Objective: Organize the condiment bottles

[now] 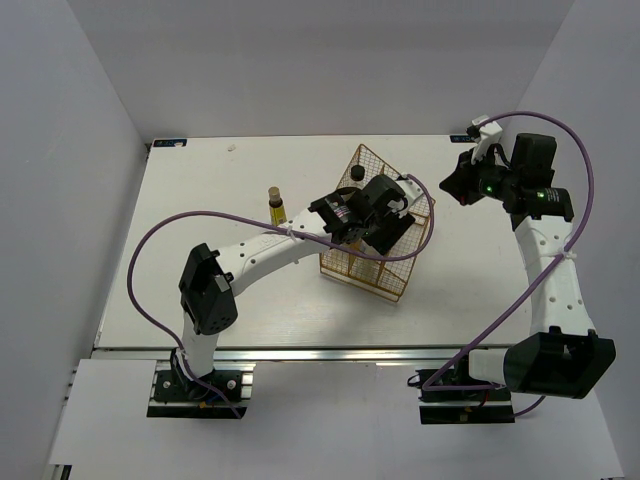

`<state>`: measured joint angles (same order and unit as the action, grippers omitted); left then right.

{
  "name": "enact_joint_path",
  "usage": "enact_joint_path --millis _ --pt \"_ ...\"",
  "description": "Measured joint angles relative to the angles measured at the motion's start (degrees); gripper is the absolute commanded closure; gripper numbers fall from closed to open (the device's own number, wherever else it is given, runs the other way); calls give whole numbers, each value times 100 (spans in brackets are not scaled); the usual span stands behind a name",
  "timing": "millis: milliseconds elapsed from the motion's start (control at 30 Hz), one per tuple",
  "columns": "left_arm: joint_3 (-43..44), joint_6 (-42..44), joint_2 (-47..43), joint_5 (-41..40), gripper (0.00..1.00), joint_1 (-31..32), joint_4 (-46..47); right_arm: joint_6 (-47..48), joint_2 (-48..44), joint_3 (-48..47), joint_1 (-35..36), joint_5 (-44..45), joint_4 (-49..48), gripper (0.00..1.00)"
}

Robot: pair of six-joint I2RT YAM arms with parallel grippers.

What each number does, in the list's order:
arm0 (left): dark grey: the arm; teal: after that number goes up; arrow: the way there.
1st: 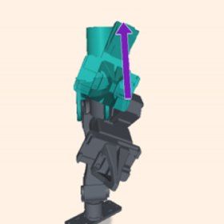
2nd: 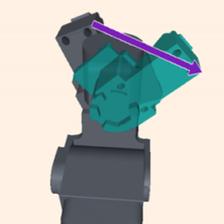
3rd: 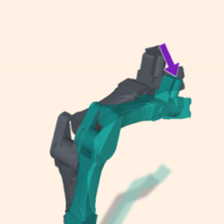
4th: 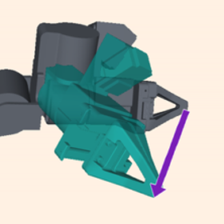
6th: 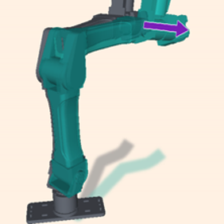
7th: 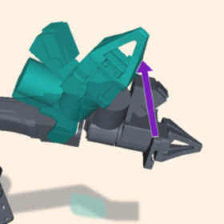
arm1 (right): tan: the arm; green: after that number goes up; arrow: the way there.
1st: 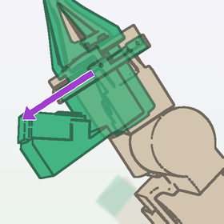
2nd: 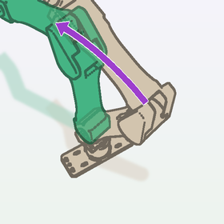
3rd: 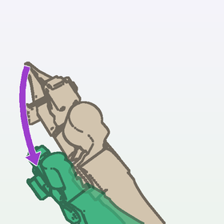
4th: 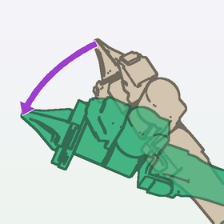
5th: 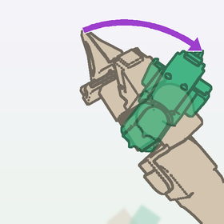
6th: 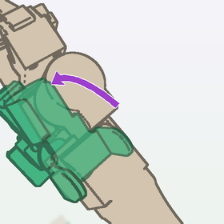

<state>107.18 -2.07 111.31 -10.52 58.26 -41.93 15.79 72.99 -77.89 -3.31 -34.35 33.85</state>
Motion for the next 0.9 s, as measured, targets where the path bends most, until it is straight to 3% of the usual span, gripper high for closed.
enact_joint_path --millis 400,533,633,667,733,767,900 --pt "0 -33 -44 -63 23 7 179 2 -9 2 0 -39 -4 100" --pt "9 -72 -52 -68 29 7 179 15 -33 2 0 -66 -4 95" --pt "96 -144 -72 -79 39 9 179 133 -66 4 0 -164 0 74" --pt "157 -186 -96 -92 45 11 184 197 -83 4 0 -221 4 58" --pt "223 -269 -227 -116 51 11 236 369 -133 11 0 -385 24 45" --pt "225 -313 -332 -122 60 11 286 468 -168 15 0 -479 28 38" --pt "72 -562 -1143 -210 82 11 669 767 -365 107 0 -918 7 33"
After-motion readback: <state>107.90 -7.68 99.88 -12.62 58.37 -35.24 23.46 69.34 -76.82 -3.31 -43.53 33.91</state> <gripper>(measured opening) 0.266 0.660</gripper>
